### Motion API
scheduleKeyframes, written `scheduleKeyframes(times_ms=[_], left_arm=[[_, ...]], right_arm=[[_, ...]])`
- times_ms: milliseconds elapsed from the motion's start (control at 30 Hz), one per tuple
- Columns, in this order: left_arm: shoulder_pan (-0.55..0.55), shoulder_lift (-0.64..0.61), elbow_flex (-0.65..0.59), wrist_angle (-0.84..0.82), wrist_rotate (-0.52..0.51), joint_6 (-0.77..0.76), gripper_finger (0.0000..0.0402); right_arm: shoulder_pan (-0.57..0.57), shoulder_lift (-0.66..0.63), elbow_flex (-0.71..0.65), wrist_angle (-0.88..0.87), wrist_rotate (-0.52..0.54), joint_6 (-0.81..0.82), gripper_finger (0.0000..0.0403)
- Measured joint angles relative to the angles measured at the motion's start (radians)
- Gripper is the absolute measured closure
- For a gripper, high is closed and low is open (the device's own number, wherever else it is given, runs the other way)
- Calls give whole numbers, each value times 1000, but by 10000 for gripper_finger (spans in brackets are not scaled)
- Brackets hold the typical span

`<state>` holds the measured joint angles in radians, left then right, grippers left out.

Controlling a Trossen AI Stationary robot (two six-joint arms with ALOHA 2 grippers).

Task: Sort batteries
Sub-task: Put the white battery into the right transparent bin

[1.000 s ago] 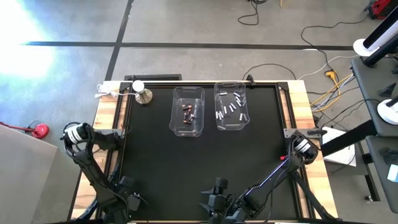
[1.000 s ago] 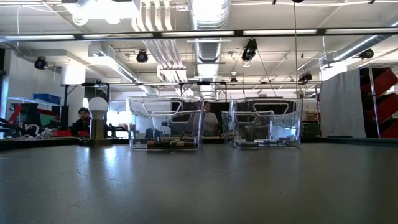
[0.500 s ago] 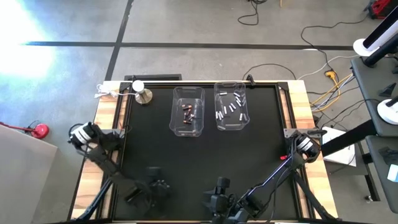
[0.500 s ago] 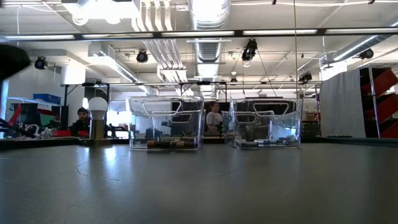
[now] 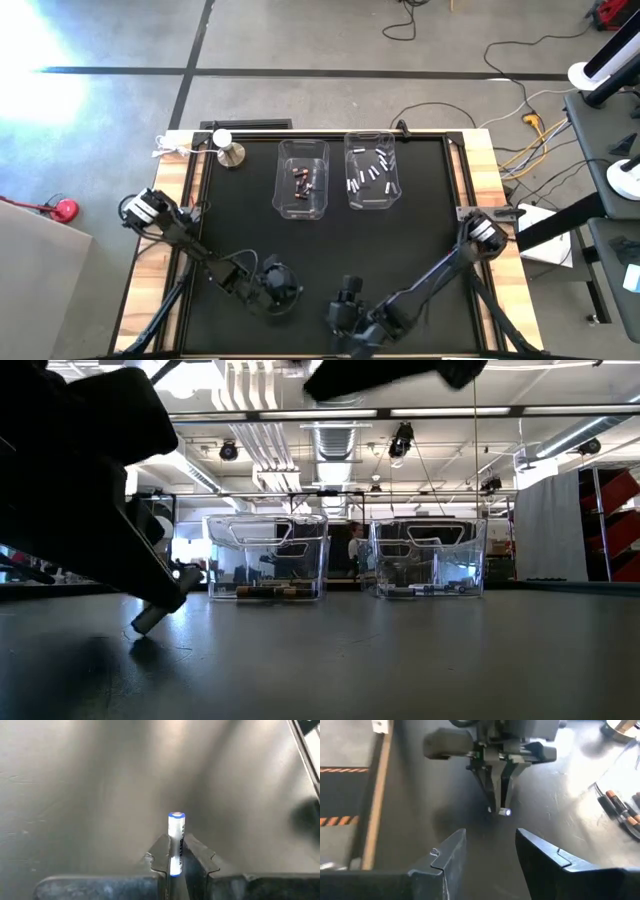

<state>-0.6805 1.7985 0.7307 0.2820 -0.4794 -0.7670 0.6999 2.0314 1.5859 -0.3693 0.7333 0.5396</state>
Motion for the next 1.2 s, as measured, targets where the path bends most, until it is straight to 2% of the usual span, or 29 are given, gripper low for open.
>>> scheduleKeyframes(times_ms=[200, 333, 400, 500, 700, 833, 900, 1033, 1200], left_arm=[[32, -2, -33, 25, -39, -2, 388], [33, 18, -29, 21, -139, -11, 380], [33, 36, -22, 23, -150, -9, 371], [31, 67, -17, 14, -160, 0, 350], [29, 83, 4, 14, -171, 63, 292], [13, 25, 7, -2, -171, 148, 253], [-9, -31, 5, -2, -202, 176, 239], [-83, -148, -9, -27, -330, 194, 223], [-238, -283, -35, -20, -610, 209, 224]], right_arm=[[-61, 25, -38, 78, -42, 0, 216], [-91, 45, -48, 101, -76, -7, 208], [-98, 57, -50, 98, -76, -27, 206], [-113, 77, -50, 104, -85, -41, 206], [-145, 98, -50, 97, -186, -58, 204], [-148, 97, -50, 113, -191, -121, 202], [-149, 95, -50, 139, -193, -159, 202], [-163, 99, -50, 207, -231, -218, 202], [-211, 129, -49, 275, -254, -247, 202]])
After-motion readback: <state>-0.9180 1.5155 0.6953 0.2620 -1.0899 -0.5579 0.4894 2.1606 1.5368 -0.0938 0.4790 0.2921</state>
